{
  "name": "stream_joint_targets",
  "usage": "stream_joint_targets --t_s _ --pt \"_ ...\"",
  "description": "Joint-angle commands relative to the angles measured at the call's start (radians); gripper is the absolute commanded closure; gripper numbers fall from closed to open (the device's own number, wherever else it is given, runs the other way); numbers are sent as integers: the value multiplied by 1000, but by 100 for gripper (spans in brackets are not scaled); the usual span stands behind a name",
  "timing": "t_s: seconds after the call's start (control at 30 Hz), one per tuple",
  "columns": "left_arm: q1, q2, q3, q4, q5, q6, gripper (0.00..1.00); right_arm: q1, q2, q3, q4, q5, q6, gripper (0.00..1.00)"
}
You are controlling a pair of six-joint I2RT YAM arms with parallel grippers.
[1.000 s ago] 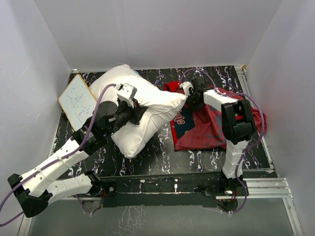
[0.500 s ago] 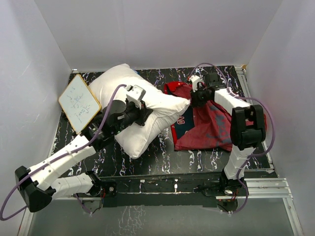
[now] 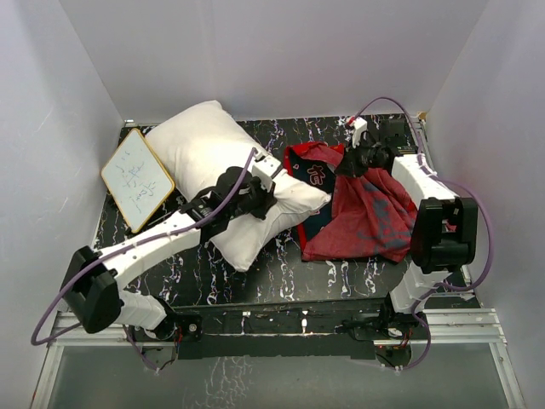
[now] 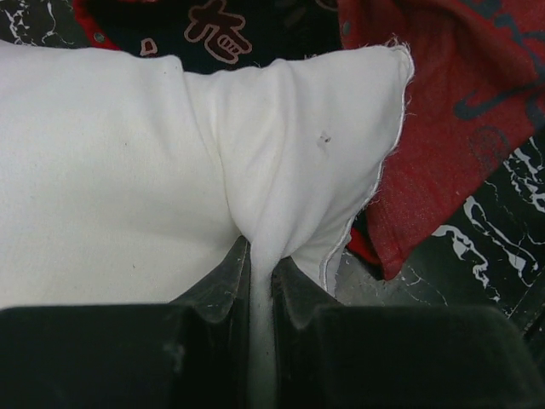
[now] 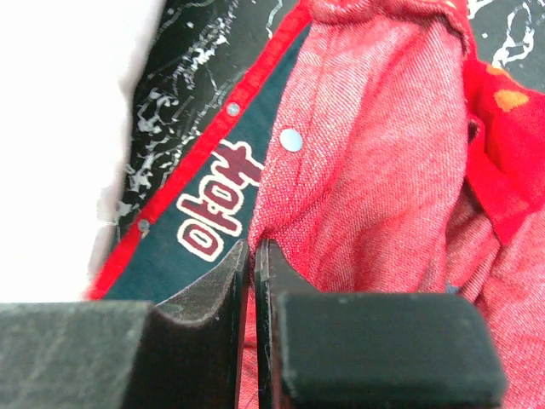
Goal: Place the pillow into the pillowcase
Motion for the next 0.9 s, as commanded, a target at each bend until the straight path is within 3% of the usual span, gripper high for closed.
stream_joint_targets --t_s 0.0,0.37,0.57,0.7,0.87 --pt "34 68 62 19 11 53 100 2 -72 20 55 -91 31 92" --pt "75 371 338 3 -66 18 100 57 -84 123 -43 -118 14 92" --pt "75 494 464 -34 -275 -64 100 79 -69 240 -135 -147 12 92" --pt "57 492 473 78 -426 -117 100 130 -42 301 -215 -117 -10 92" --pt "17 465 433 323 -374 -197 100 168 -22 362 -246 -143 20 92"
